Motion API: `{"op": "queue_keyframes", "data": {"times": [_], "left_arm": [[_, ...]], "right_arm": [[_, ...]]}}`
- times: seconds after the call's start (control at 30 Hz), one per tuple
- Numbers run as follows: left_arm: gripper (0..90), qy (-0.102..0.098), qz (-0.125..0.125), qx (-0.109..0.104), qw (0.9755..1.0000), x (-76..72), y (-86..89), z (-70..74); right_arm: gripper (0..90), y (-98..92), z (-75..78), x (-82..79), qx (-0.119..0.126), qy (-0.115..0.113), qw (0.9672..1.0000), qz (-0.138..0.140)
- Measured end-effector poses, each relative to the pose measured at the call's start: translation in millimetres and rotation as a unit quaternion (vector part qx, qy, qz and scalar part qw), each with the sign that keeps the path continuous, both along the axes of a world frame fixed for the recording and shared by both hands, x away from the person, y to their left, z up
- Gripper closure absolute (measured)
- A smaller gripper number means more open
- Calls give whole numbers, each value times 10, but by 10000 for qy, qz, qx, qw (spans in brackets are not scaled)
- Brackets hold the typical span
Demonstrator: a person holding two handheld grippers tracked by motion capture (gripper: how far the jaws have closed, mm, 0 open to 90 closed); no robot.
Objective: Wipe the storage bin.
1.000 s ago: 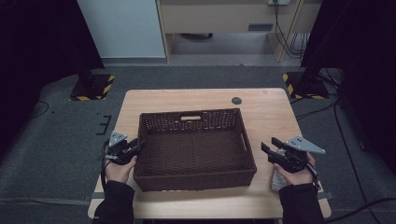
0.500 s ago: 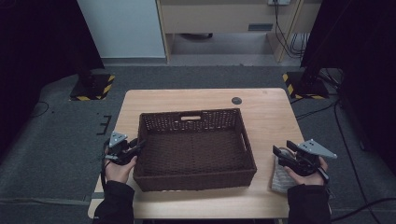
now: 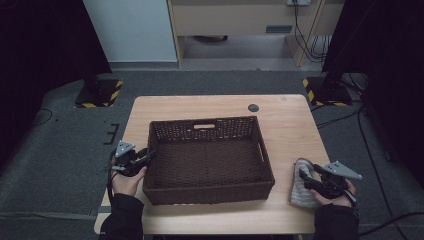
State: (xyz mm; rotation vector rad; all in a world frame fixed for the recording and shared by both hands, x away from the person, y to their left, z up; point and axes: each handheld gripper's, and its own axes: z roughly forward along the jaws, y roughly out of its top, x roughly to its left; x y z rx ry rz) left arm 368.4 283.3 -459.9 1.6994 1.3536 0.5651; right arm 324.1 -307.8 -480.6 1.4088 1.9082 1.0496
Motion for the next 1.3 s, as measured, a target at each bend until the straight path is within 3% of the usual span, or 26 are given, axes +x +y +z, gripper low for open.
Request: {"op": "queue_keyframes", "data": {"times": [0.23, 0.4, 0.47, 0.57, 0.63, 0.7, 0.87, 1.17, 1.3], "left_arm": [[540, -1, 31, 66, 10000, 22, 1, 7], [524, 12, 45, 59, 10000, 33, 3, 5], [533, 28, -1, 100, 9999, 36, 1, 2], [593, 7, -117, 97, 9999, 36, -13, 5], [612, 11, -117, 120, 9999, 35, -13, 8], [619, 17, -130, 133, 9998, 35, -16, 11], [635, 3, -137, 143, 9998, 38, -26, 14], [638, 8, -194, 156, 9997, 47, -62, 16], [638, 14, -231, 178, 9996, 51, -101, 19]], "right_arm": [[461, -9, -146, 30, -32, 336, 9994, 118], [575, -29, -191, 48, 99, 530, 9983, 205], [652, -17, -182, 49, 121, 585, 9979, 245], [698, -1, -142, 65, 58, 586, 9979, 269], [703, 4, -114, 68, 90, 538, 9982, 268], [706, 20, -28, 79, 207, 297, 9987, 353], [705, 75, 97, 144, 358, -50, 9982, 485], [704, 188, 278, 358, 461, -480, 9956, 663], [704, 229, 313, 436, 488, -558, 9945, 740]]}}
